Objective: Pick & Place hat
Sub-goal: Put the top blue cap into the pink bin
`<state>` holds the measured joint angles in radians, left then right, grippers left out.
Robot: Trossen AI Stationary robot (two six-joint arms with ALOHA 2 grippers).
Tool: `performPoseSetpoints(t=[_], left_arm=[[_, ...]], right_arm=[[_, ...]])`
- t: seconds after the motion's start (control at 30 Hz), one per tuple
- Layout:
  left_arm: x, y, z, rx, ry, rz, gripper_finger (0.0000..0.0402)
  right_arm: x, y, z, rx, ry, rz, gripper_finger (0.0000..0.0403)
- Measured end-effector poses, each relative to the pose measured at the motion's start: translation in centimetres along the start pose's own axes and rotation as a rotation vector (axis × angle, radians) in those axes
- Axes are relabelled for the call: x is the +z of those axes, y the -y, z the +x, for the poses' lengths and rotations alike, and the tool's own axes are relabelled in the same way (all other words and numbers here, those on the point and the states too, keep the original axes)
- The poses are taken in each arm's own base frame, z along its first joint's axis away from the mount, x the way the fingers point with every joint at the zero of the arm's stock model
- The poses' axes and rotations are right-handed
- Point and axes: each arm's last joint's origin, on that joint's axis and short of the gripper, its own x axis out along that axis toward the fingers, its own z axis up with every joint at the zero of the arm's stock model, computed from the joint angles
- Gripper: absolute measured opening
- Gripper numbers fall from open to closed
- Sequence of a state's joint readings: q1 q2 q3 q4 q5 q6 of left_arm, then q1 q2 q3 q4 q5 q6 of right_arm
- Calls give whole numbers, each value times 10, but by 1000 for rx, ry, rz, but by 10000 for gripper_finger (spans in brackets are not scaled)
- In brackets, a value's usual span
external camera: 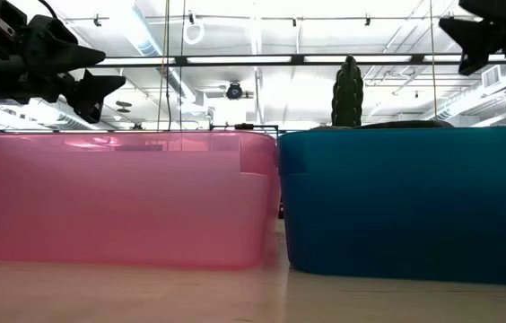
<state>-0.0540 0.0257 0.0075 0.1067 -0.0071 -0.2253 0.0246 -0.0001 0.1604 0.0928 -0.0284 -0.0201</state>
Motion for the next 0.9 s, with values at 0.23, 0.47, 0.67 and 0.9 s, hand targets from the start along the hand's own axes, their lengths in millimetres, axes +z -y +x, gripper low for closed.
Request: performPoseSetpoints(t=[0.23, 0.47, 0.67, 0.9], left_arm=[[-1, 0, 0, 2, -8, -1, 227], [5, 1, 0, -15, 54, 0, 227], [10, 2, 0, -28, 98, -36, 227], [10, 2, -1, -33, 104, -110, 227]], right_arm=[[-4, 0, 0, -11, -46, -15, 187], [-17, 0, -2, -24, -181, -23, 187], [-31, 2, -5, -98, -330, -53, 187], [-35, 3, -7, -106, -385, -133, 187]])
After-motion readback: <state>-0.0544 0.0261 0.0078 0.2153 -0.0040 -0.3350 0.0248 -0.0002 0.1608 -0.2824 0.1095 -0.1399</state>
